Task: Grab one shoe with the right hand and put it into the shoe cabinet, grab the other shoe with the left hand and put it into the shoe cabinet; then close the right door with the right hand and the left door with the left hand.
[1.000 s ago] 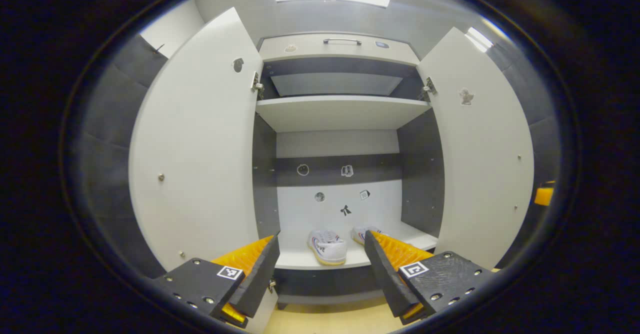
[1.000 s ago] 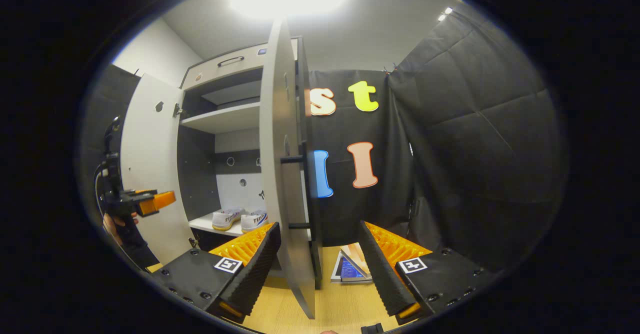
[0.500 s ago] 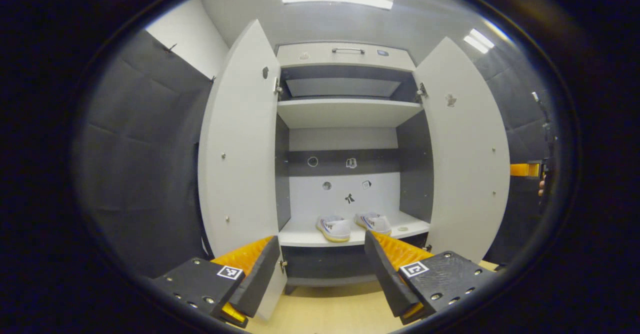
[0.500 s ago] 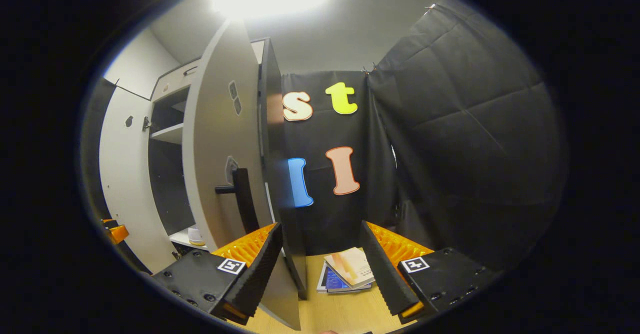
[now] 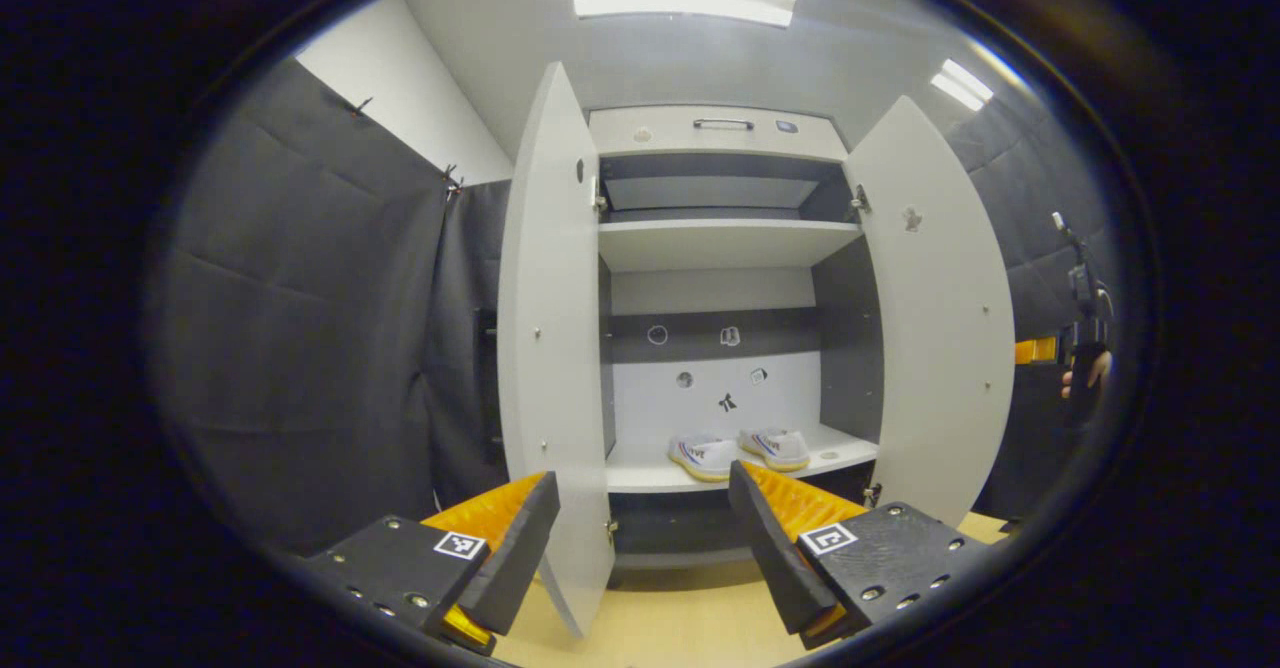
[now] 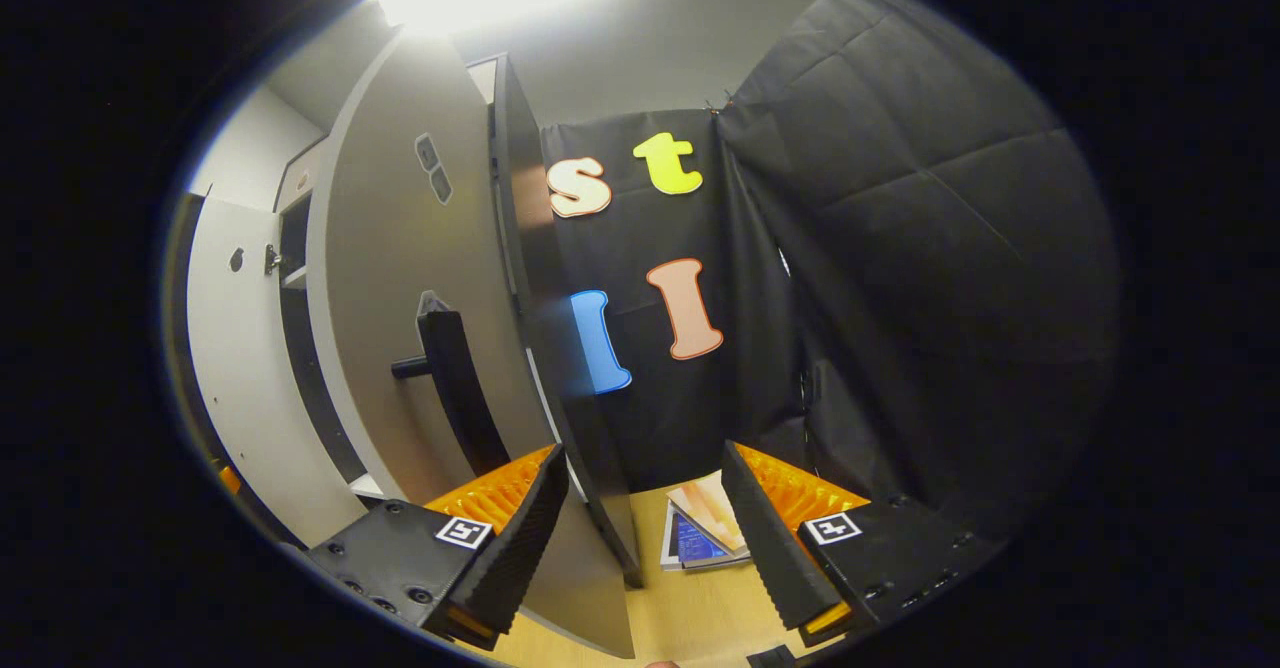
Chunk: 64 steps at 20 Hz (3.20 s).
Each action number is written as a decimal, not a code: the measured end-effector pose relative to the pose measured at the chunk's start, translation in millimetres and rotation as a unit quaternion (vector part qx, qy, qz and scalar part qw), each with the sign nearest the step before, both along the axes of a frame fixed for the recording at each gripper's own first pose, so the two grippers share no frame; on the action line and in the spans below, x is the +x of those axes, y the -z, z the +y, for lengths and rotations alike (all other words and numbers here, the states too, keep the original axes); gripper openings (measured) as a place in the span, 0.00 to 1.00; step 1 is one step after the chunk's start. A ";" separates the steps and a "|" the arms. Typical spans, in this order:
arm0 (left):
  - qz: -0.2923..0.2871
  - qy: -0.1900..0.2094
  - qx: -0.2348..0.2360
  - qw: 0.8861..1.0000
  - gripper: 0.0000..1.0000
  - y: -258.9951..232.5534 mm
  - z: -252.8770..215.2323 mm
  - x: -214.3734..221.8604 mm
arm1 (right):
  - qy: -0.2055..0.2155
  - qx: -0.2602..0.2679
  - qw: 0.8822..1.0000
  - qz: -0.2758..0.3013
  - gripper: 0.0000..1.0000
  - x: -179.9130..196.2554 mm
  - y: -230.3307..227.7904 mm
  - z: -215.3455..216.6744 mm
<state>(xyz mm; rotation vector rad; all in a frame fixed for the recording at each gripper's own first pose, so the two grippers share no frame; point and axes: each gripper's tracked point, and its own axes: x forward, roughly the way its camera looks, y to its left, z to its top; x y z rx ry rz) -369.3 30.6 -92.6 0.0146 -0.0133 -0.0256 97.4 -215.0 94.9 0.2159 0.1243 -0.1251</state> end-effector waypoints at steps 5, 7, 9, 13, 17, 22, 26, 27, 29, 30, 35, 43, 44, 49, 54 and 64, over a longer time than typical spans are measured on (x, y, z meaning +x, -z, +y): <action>0.005 -0.018 -0.013 1.000 1.00 0.9 36.8 -6.8 | 0.025 -0.098 0.995 -0.003 0.98 -7.2 -11.1 16.0; 0.006 -0.026 -0.021 0.999 0.98 4.1 52.2 -9.5 | 0.018 -0.105 0.994 -0.004 0.97 -7.8 -13.9 29.2; 0.007 -0.032 -0.025 0.999 0.98 6.3 64.2 -13.9 | 0.003 -0.078 0.997 -0.002 0.98 -7.1 -9.6 44.0; 0.009 -0.050 -0.029 0.998 0.98 5.6 91.3 -22.8 | -0.008 -0.047 0.999 -0.004 0.98 -5.0 -5.6 65.2; 0.015 -0.072 -0.027 0.997 0.98 11.1 115.0 -30.9 | -0.013 -0.066 0.998 -0.007 0.97 -2.1 -7.6 84.7; 0.035 -0.097 -0.031 0.994 0.98 27.4 141.0 -38.2 | -0.060 -0.071 0.996 -0.006 0.98 18.2 -2.5 139.1; 0.048 -0.125 -0.034 0.990 0.99 38.4 170.0 -32.6 | -0.093 -0.073 0.993 0.008 0.98 30.1 12.4 178.6; 0.050 -0.134 -0.036 0.989 1.00 38.4 180.3 -31.2 | -0.087 -0.080 0.993 0.006 0.98 30.1 12.7 178.0; 0.054 -0.147 -0.039 0.987 1.00 39.2 198.1 -24.3 | -0.075 -0.084 0.994 0.000 0.99 24.7 9.7 173.9; 0.056 -0.153 -0.039 0.986 1.00 38.6 207.5 -18.0 | -0.069 -0.081 0.994 -0.002 0.99 21.2 7.9 170.4; 0.055 -0.149 -0.061 0.985 1.00 23.4 229.6 33.7 | -0.028 -0.078 0.997 -0.009 0.98 -3.1 2.6 138.6; 0.062 -0.109 -0.068 0.990 1.00 12.1 196.2 87.5 | 0.045 -0.099 0.994 0.005 0.98 -43.5 10.0 67.6; 0.062 -0.103 -0.068 0.990 0.98 11.4 189.0 89.8 | 0.050 -0.098 0.994 0.008 0.98 -46.3 12.0 61.3; 0.049 -0.114 -0.019 0.992 0.94 -6.4 176.0 90.8 | 0.057 -0.104 0.993 0.017 0.98 -53.3 21.7 39.8; 0.046 -0.096 -0.004 0.994 0.92 -11.3 145.0 90.5 | 0.046 -0.097 0.994 0.021 0.98 -49.0 30.3 33.0; 0.042 -0.049 -0.027 0.998 0.93 -9.8 59.3 104.7 | 0.016 -0.094 0.995 0.032 0.98 -48.9 45.7 26.9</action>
